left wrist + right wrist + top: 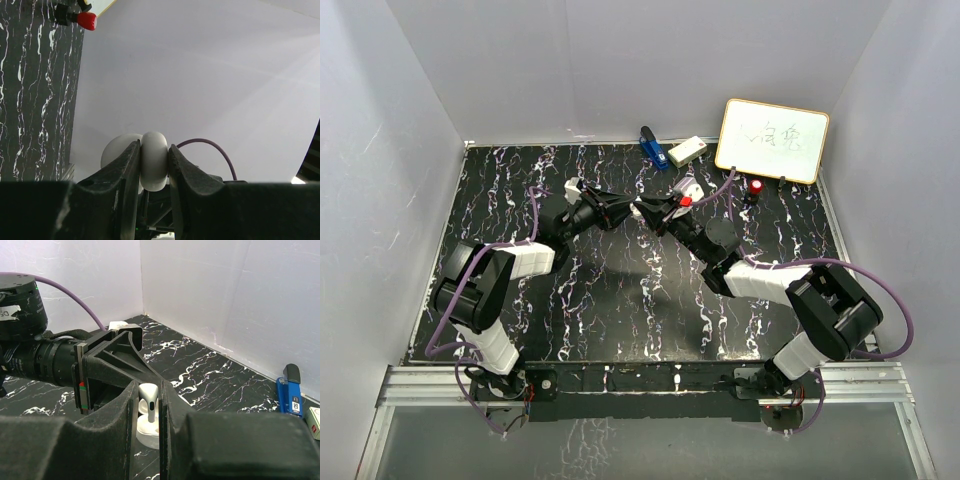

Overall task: Insert the wireless bluetooth earbuds into the charging case
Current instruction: Place the earbud in the charging case.

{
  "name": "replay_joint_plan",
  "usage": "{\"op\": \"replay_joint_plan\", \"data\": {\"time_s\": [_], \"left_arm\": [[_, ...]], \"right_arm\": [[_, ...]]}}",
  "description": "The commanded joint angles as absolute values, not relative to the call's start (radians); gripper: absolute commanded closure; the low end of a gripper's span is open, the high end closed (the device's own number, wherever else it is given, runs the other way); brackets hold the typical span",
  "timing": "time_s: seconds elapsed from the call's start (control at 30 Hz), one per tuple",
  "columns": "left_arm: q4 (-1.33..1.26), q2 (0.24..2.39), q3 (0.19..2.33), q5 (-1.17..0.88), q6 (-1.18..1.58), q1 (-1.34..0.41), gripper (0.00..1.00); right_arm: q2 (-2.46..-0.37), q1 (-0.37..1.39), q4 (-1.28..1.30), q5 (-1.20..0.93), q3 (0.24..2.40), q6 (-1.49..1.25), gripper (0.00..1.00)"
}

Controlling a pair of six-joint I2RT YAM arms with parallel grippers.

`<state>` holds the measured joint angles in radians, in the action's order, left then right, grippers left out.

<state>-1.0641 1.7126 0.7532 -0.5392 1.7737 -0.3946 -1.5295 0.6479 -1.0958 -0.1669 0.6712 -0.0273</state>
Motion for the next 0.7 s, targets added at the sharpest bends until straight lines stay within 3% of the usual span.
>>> {"op": "replay_joint_plan", "data": {"time_s": [0.0, 0.67], "left_arm": [[-1.109, 1.661, 0.786, -0.560, 1.778, -0.405, 1.00], [-1.101, 1.636, 0.786, -0.552, 1.781, -0.407, 1.00]], "right_arm": [[-1.528, 0.652, -1.149, -0.147, 0.676, -0.013, 1.00], [-1.516, 0.647, -1.143, -0.138, 0.656, -0.009, 1.00]]}}
